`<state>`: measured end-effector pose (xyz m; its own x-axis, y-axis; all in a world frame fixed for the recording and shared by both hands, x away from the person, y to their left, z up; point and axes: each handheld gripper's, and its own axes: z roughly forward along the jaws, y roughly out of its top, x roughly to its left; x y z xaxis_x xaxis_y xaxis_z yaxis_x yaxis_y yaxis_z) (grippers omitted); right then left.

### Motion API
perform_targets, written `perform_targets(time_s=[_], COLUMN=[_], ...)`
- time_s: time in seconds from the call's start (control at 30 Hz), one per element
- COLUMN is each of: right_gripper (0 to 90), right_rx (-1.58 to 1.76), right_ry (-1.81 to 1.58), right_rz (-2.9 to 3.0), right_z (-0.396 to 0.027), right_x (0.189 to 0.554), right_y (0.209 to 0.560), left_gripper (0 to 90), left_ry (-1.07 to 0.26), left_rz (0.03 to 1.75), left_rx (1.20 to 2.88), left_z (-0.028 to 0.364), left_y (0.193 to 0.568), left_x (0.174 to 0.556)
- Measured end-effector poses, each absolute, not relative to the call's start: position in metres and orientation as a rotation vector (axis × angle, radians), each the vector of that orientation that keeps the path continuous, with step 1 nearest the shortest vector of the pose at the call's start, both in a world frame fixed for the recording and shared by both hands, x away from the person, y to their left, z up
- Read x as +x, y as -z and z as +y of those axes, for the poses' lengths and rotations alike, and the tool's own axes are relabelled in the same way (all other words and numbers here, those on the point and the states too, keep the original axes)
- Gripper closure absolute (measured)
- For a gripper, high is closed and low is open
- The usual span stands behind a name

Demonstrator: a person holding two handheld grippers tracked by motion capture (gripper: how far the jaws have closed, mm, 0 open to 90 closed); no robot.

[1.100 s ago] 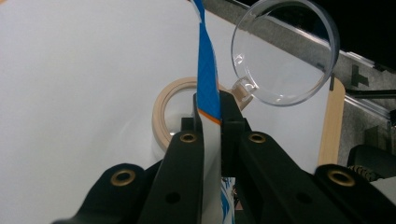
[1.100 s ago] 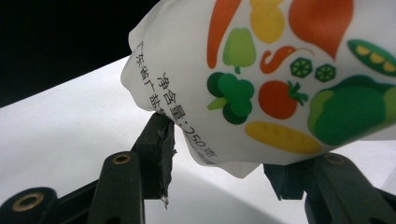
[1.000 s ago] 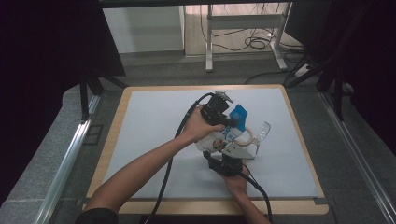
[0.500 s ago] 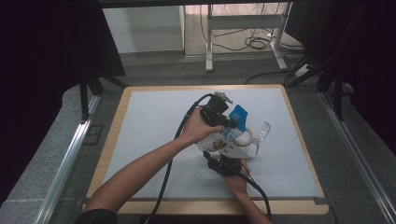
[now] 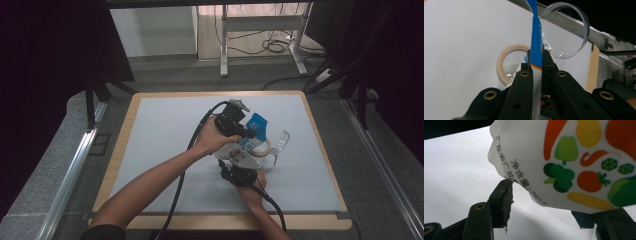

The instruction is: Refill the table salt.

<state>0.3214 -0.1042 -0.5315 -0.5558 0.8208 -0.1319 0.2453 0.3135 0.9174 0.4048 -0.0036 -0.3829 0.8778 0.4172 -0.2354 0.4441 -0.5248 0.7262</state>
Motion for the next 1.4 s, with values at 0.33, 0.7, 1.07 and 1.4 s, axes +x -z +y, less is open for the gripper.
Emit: perform_targets(time_s=[0.33, 0.7, 1.07, 1.4], right_gripper=[52.3, 55.7, 56.9, 57.3], right_rx=[1.002, 0.947, 0.855, 0.812], right_ry=[-1.236, -1.41, -1.563, -1.713], right_rz=[1.961, 2.045, 2.112, 2.157], right_z=[-0.104, -0.107, -0.115, -0.125], right_x=[0.323, 0.32, 0.317, 0.317], right_y=[0.531, 0.526, 0.522, 0.518], left_gripper=[89.9, 89.0, 89.5, 89.6], left_ry=[0.051, 0.001, -0.001, 0.002], left_rz=[0.624, 0.613, 0.614, 0.612], left_rx=[2.184, 2.184, 2.195, 2.209], left_z=[-0.004, 0.0, 0.002, -0.002], left_y=[0.386, 0.385, 0.383, 0.383], left_x=[0.407, 0.407, 0.411, 0.416])
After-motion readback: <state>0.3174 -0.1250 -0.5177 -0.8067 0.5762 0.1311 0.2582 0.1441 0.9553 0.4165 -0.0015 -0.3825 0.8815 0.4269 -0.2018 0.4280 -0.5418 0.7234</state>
